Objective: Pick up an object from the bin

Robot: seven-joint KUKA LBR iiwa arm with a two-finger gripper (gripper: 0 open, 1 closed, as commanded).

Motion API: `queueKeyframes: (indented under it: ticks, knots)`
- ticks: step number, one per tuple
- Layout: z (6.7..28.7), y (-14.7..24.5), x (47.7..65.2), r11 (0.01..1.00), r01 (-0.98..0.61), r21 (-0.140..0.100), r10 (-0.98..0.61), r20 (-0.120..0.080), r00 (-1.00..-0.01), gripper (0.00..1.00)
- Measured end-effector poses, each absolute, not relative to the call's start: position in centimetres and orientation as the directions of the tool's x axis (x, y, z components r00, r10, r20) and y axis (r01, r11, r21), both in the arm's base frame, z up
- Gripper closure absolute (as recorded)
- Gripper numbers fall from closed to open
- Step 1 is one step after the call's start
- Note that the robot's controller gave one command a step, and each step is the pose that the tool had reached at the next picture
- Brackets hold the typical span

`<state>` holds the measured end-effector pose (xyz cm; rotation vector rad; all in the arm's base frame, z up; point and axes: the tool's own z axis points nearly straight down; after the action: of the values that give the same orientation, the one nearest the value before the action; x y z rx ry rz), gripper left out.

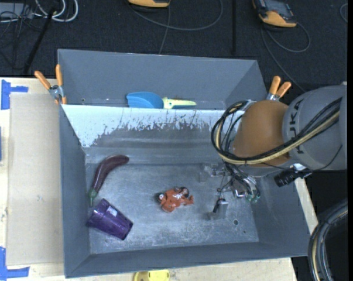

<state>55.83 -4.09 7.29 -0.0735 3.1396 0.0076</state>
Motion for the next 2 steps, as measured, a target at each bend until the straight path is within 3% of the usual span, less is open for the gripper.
queueKeyframes:
  ticks: [1,2]
  knots:
    - [7.2,-0.1,55.2,0.997,-0.082,-0.002,-0.082,0.002,-0.997,0.0]
    - [7.0,2.4,55.7,0.99,0.143,0.0,0.143,0.0,-0.99,1.0]
